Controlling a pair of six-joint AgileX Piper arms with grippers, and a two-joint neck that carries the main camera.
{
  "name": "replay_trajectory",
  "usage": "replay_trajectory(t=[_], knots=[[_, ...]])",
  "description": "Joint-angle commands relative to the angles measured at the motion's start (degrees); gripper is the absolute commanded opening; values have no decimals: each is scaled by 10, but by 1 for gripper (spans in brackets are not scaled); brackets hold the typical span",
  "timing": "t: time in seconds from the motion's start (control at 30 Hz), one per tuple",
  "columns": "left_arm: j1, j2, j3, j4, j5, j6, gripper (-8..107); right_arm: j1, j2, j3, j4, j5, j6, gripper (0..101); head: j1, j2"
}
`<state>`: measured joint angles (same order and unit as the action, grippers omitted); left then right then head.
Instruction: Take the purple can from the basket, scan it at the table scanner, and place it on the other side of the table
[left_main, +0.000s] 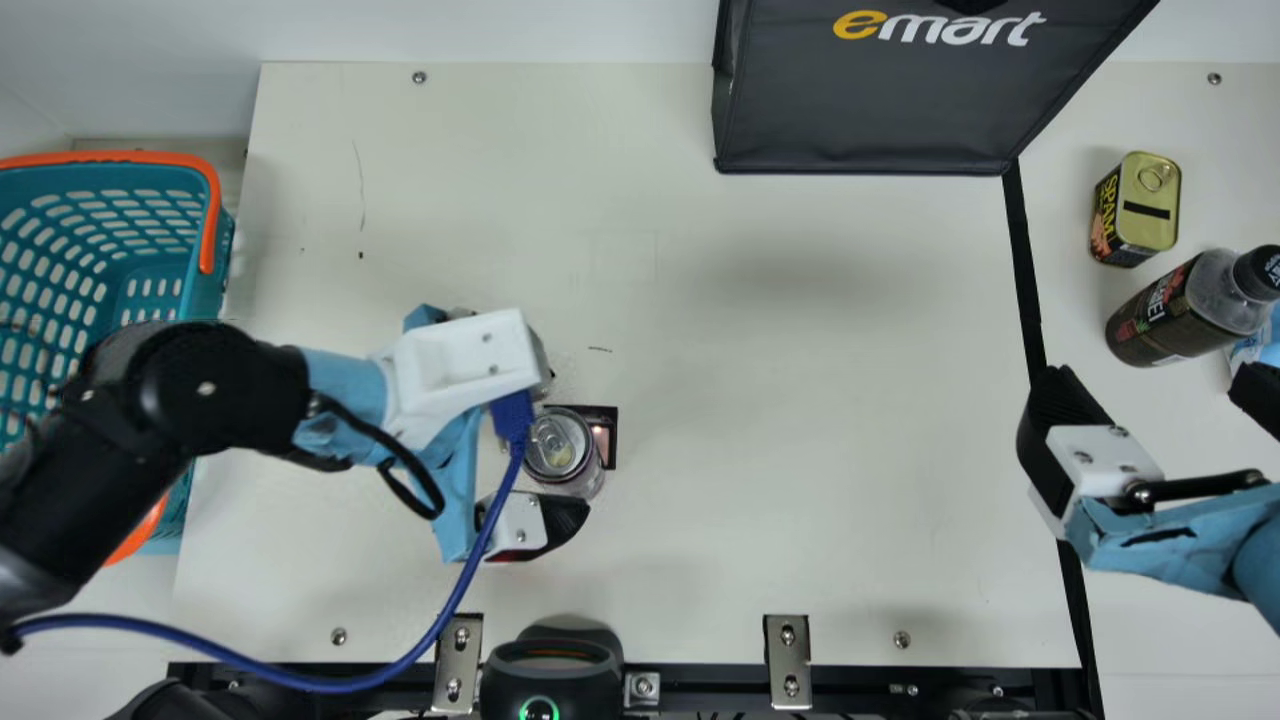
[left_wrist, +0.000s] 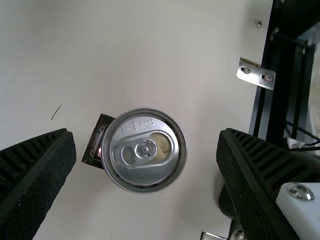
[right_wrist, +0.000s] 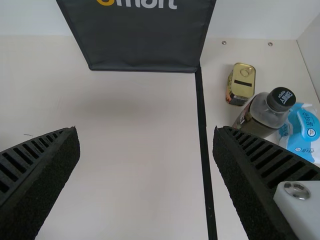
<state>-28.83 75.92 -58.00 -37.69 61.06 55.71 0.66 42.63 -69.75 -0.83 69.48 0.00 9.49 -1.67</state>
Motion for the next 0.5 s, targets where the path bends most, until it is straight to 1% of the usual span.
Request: replay_trajectory(t=[0.0,0.23,0.47], knots=[[5,-22,6,0,1,-27,90,0,0,0,0,0,0,95,-16,1],[20,-82,30,14,-3,-117,90,0,0,0,0,0,0,95,-16,1],[31,-125,53,40,-8,-233,90,0,0,0,0,0,0,95,-16,1]])
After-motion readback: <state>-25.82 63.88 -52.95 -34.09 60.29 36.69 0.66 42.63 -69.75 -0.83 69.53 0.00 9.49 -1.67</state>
